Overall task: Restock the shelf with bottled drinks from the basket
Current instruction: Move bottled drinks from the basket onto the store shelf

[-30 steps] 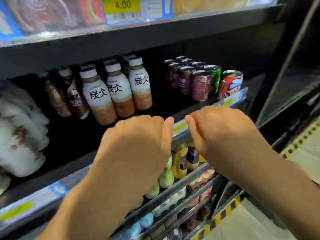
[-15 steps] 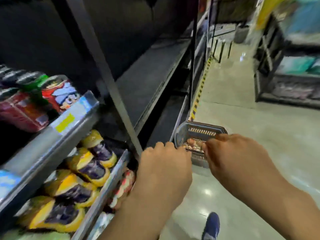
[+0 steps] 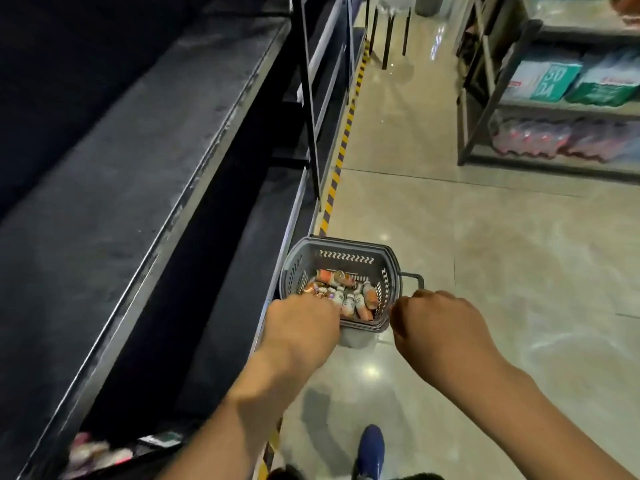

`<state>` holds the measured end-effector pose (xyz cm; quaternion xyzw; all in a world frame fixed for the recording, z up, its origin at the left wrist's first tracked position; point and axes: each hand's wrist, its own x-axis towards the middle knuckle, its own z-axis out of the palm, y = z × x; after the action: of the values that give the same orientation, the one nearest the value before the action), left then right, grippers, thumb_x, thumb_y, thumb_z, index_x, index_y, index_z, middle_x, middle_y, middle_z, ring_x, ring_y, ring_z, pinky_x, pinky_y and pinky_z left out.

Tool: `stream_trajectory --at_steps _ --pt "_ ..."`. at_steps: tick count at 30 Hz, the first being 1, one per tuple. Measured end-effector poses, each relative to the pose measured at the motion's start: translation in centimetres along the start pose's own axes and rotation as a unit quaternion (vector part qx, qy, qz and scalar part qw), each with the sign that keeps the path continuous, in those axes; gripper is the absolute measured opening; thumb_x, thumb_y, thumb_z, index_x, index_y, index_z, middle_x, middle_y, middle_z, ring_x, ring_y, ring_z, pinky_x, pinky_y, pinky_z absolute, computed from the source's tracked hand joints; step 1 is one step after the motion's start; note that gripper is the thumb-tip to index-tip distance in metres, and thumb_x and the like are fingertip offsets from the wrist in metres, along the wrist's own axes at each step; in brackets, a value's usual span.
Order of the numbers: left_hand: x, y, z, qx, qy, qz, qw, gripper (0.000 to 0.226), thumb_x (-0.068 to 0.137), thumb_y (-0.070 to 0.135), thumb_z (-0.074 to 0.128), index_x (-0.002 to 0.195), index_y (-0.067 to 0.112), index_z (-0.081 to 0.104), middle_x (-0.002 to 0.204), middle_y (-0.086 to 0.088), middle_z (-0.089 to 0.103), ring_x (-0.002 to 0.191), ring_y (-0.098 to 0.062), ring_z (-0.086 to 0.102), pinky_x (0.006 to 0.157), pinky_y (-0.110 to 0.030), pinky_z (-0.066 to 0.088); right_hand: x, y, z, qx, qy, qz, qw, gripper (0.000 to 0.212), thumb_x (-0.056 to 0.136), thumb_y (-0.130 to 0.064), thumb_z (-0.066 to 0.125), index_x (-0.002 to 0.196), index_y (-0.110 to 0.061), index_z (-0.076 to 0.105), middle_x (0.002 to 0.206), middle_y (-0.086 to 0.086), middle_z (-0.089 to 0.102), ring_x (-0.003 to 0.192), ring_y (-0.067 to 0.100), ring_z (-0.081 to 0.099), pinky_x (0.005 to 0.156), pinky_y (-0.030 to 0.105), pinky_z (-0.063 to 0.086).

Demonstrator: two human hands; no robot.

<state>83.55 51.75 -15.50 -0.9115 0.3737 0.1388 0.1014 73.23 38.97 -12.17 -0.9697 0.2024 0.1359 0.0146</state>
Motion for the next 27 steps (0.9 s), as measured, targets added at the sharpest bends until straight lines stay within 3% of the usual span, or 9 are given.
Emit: stream_trajectory --at_steps 3,6,9,14,17,22,27 --pt "6.6 -1.0 1.6 -0.011 -0.061 -0.005 0.998 0.024 0.101 0.026 0.04 0.106 0.022 0.064 0.108 -0.002 0.067 0.098 -0.026 0.064 0.07 -0.034 0.039 5.9 0.9 1.8 0.02 -0.041 0.007 0.999 0.023 0.091 -0.024 0.047 0.102 -0.02 0.067 0.103 0.003 0.068 0.095 0.027 0.063 0.078 0.033 0.046" --pt "12.8 -2.7 4.5 -0.008 -0.007 0.02 1.0 0.012 0.092 0.024 0.061 0.098 0.019 0.069 0.096 -0.004 0.068 0.086 -0.027 0.066 0.069 -0.035 0.048 11.8 1.2 4.4 0.04 -0.069 0.025 0.996 0.023 0.091 -0.023 0.049 0.103 -0.018 0.067 0.105 0.003 0.068 0.096 0.028 0.064 0.08 0.033 0.047" --pt "19.7 -4.3 8.4 -0.052 -0.144 -0.011 0.988 0.029 0.101 0.026 0.039 0.114 0.016 0.063 0.117 -0.008 0.064 0.104 -0.026 0.061 0.082 -0.036 0.044 17.6 1.5 8.5 0.057 -0.08 0.044 0.994 0.026 0.092 -0.027 0.05 0.111 -0.017 0.066 0.112 0.003 0.066 0.095 0.029 0.066 0.081 0.034 0.049" --pt "31.0 -6.7 16.5 -0.136 -0.222 -0.037 0.965 0.029 0.098 0.028 0.037 0.114 0.015 0.059 0.123 -0.012 0.061 0.109 -0.03 0.058 0.081 -0.035 0.043 27.8 2.7 17.4 0.089 -0.135 0.105 0.981 0.039 0.094 -0.038 0.051 0.126 -0.017 0.059 0.105 0.007 0.071 0.097 0.031 0.068 0.076 0.035 0.052" --pt "36.3 -6.8 22.5 -0.162 -0.258 -0.062 0.95 0.022 0.098 0.028 0.04 0.108 0.017 0.055 0.122 -0.012 0.06 0.108 -0.031 0.058 0.079 -0.034 0.042 33.2 3.9 23.8 0.116 -0.196 0.144 0.963 0.028 0.093 -0.032 0.053 0.112 -0.016 0.066 0.11 0.008 0.071 0.099 0.03 0.067 0.079 0.036 0.053" --pt "44.5 -6.4 35.5 -0.095 -0.292 -0.037 0.951 0.041 0.097 0.028 0.045 0.137 0.02 0.048 0.126 -0.009 0.062 0.112 -0.029 0.06 0.087 -0.038 0.047 41.7 4.0 37.7 0.118 -0.247 0.169 0.947 0.036 0.09 -0.023 0.058 0.125 -0.018 0.056 0.108 0.007 0.069 0.097 0.028 0.066 0.077 0.037 0.052" --pt "52.6 -6.8 50.3 -0.114 -0.287 -0.083 0.947 0.034 0.097 0.042 0.045 0.119 0.019 0.058 0.119 -0.009 0.064 0.109 -0.029 0.061 0.088 -0.04 0.049 50.4 3.9 53.2 0.099 -0.268 0.171 0.943 0.06 0.087 -0.032 0.064 0.139 -0.013 0.042 0.134 0.012 0.053 0.119 0.032 0.053 0.094 0.041 0.046"
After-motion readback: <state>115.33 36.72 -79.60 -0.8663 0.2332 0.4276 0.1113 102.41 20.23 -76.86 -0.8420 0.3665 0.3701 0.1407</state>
